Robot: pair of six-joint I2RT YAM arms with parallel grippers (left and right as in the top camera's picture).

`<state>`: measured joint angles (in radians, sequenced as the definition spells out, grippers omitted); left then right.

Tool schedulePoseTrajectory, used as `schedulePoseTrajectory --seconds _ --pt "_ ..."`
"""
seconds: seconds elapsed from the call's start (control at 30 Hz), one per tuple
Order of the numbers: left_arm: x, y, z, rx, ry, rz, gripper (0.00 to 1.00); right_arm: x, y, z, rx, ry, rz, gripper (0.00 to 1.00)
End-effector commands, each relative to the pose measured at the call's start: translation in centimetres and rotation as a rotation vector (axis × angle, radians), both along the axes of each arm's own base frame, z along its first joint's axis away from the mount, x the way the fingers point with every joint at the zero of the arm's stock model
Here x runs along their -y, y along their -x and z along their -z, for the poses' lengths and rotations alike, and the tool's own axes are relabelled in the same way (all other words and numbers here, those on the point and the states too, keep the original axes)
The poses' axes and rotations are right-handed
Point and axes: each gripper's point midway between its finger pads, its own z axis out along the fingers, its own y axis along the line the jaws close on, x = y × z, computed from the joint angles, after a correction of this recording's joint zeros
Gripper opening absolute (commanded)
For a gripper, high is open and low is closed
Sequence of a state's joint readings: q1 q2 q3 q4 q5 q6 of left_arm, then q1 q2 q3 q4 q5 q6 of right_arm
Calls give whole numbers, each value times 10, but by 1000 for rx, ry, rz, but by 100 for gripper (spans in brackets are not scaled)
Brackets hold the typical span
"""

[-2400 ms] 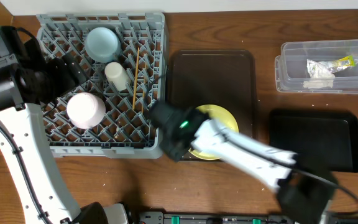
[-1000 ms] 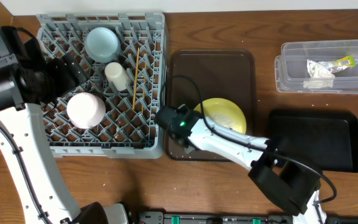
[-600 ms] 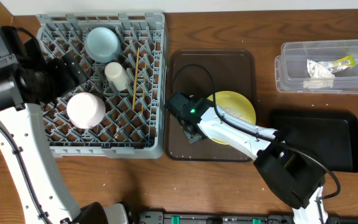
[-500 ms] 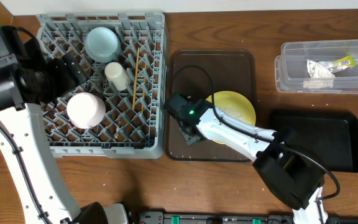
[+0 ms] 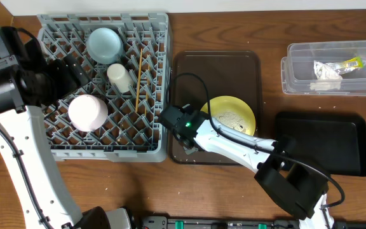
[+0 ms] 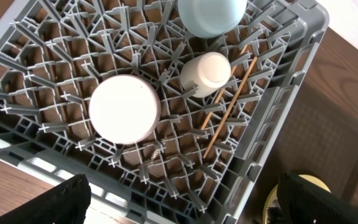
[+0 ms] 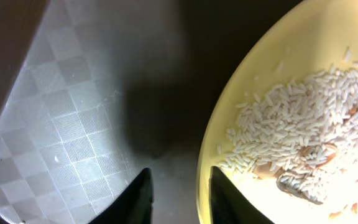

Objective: Sort waste into correct bins and load items into the dishwasher
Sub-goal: 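Grip the yellow plate's left rim with the right gripper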

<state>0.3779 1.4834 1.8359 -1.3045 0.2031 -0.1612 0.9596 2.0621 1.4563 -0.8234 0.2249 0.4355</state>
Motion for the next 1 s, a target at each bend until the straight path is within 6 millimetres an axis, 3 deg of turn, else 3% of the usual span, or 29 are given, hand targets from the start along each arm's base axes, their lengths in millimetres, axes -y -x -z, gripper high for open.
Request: schedulePoseTrajectory --seconds 0.0,0.2,0.27,0.33,0.4,0.63,0.97 --pt "-2 1 1 -4 2 -15 96 6 -3 8 17 24 44 25" --pt "-2 1 1 -4 2 -15 96 14 3 27 1 38 55 24" --pt "-2 1 1 -4 2 -15 96 16 4 29 0 45 62 16" --pt "-2 1 1 -4 2 -15 96 16 3 29 1 45 62 1" --pt "-2 1 1 -4 2 -15 96 17 4 29 3 50 62 1" --pt "-2 1 1 -4 2 -15 96 29 -6 7 81 160 56 1" --pt "-2 1 1 -4 2 -15 96 20 -14 -32 152 213 31 1"
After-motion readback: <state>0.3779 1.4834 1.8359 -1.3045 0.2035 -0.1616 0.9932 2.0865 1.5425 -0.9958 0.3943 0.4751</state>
